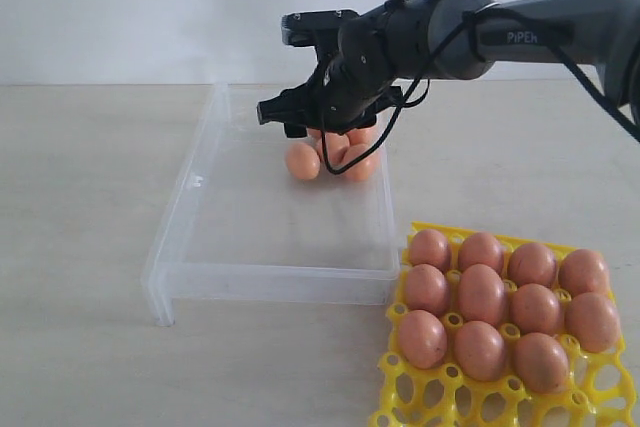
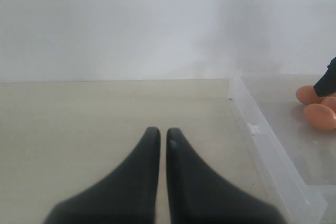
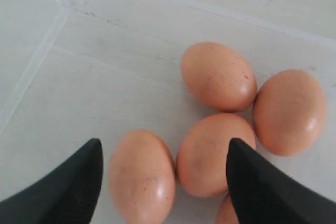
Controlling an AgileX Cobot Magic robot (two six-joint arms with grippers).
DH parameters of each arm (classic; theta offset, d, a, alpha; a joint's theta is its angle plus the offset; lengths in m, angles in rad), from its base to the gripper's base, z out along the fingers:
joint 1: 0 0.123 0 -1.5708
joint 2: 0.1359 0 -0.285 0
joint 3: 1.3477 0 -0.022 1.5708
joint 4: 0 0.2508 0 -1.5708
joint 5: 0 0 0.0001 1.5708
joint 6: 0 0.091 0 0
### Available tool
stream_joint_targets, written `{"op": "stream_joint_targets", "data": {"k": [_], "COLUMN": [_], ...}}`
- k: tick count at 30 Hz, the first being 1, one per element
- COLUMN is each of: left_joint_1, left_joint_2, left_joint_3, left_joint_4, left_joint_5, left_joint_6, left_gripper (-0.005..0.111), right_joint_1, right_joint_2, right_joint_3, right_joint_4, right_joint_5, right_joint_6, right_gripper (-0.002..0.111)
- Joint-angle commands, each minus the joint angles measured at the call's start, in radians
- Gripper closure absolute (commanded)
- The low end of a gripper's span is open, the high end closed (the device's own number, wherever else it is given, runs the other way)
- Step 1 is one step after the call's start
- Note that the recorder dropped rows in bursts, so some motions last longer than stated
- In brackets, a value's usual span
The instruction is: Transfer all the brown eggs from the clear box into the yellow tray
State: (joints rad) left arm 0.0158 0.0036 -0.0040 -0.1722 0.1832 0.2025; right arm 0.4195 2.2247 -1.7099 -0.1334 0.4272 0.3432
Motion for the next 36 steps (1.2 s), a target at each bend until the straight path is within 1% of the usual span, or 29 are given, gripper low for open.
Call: {"op": "stream_joint_targets", "data": {"k": [1, 5, 10, 12, 14, 18, 24, 27, 32, 36], "left_joint_1": [-0.004, -0.004, -0.004, -0.004, -0.004, -0.004, -0.004, -0.004, -0.004, -0.004], "left_joint_2": [-0.004, -0.004, -0.004, -0.004, -0.004, -0.004, -0.004, -0.004, -0.004, -0.004], "left_joint_3": [0.004, 0.004, 0.004, 0.004, 0.004, 0.004, 0.004, 0.004, 0.004, 0.004], "left_joint_4": [0.002, 0.002, 0.002, 0.002, 0.002, 0.002, 0.002, 0.002, 0.002, 0.002], "left_joint_5": [-0.002, -0.002, -0.002, -0.002, -0.002, -0.002, -0.002, -0.002, -0.002, -0.002], "left_joint_6": [0.0, 0.0, 0.0, 0.0, 0.0, 0.0, 0.0, 0.0, 0.0, 0.0], "left_gripper": [0.103, 0.103, 0.103, 0.103, 0.103, 0.103, 0.103, 0.103, 0.103, 0.103], "right_joint_1": [-0.001, -0.001, -0.001, -0.001, -0.001, -0.001, -0.001, -0.001, -0.001, -0.001], "right_joint_2": [-0.013, -0.013, -0.013, -0.013, -0.013, -0.007, 0.052, 0.058, 0.058, 0.06], "right_joint_3": [0.0, 0.0, 0.0, 0.0, 0.0, 0.0, 0.0, 0.0, 0.0, 0.0], "right_joint_4": [0.027, 0.121, 0.286, 0.317, 0.328, 0.328, 0.328, 0.36, 0.363, 0.363], "right_joint_5": [-0.005, 0.001, 0.014, 0.014, 0.014, 0.02, 0.078, 0.051, -0.052, -0.068], "right_joint_6": [-0.104, -0.277, -0.589, -0.7, -0.763, -0.79, -0.797, -0.793, -0.793, -0.793], "right_gripper": [0.049, 0.049, 0.049, 0.049, 0.049, 0.049, 0.049, 0.049, 0.049, 0.049]}}
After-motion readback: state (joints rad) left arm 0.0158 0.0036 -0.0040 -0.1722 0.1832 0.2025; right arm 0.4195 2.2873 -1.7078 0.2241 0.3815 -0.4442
